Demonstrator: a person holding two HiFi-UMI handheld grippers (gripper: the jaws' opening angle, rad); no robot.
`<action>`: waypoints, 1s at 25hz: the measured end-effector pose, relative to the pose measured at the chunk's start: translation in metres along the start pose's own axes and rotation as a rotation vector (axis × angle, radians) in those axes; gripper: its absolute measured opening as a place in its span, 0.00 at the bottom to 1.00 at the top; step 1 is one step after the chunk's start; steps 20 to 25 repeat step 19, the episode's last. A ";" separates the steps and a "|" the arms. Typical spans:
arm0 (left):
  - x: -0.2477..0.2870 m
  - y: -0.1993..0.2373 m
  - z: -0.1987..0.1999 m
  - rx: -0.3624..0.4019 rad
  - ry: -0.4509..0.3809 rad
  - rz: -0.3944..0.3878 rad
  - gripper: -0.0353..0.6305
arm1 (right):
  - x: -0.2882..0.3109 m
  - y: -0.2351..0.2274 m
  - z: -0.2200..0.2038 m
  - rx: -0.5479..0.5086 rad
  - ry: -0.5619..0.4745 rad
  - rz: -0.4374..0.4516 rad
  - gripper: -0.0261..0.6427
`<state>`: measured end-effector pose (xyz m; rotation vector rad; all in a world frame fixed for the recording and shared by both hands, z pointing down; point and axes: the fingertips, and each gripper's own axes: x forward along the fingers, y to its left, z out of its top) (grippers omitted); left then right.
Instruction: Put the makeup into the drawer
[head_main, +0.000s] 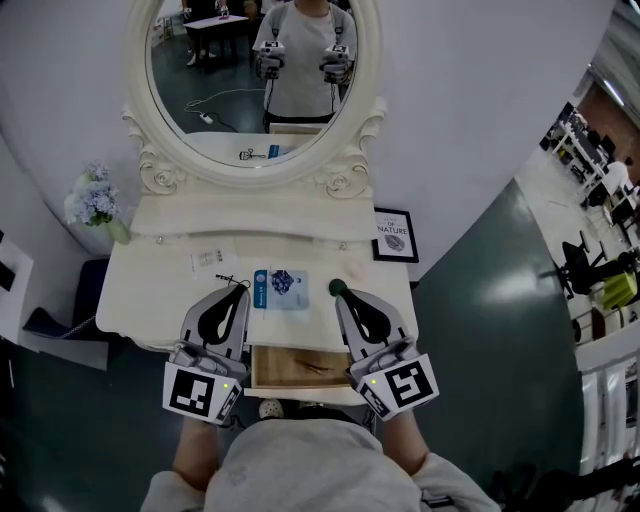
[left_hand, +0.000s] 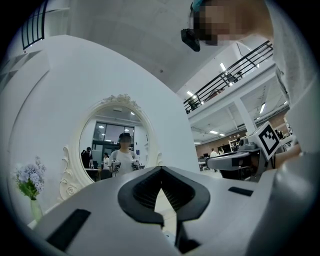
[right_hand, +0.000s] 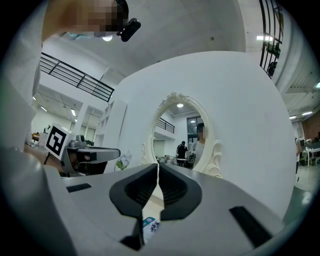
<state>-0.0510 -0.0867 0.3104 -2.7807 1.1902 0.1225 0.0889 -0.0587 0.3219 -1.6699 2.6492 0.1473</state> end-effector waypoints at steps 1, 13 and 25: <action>0.000 -0.001 0.000 0.000 -0.001 -0.002 0.07 | -0.001 0.001 0.000 -0.001 0.000 0.002 0.07; -0.004 -0.007 0.003 -0.002 -0.012 -0.014 0.07 | -0.007 0.009 0.003 -0.002 -0.012 0.002 0.07; -0.001 0.001 -0.003 -0.004 -0.010 -0.014 0.07 | 0.002 0.009 -0.001 -0.006 -0.014 -0.003 0.08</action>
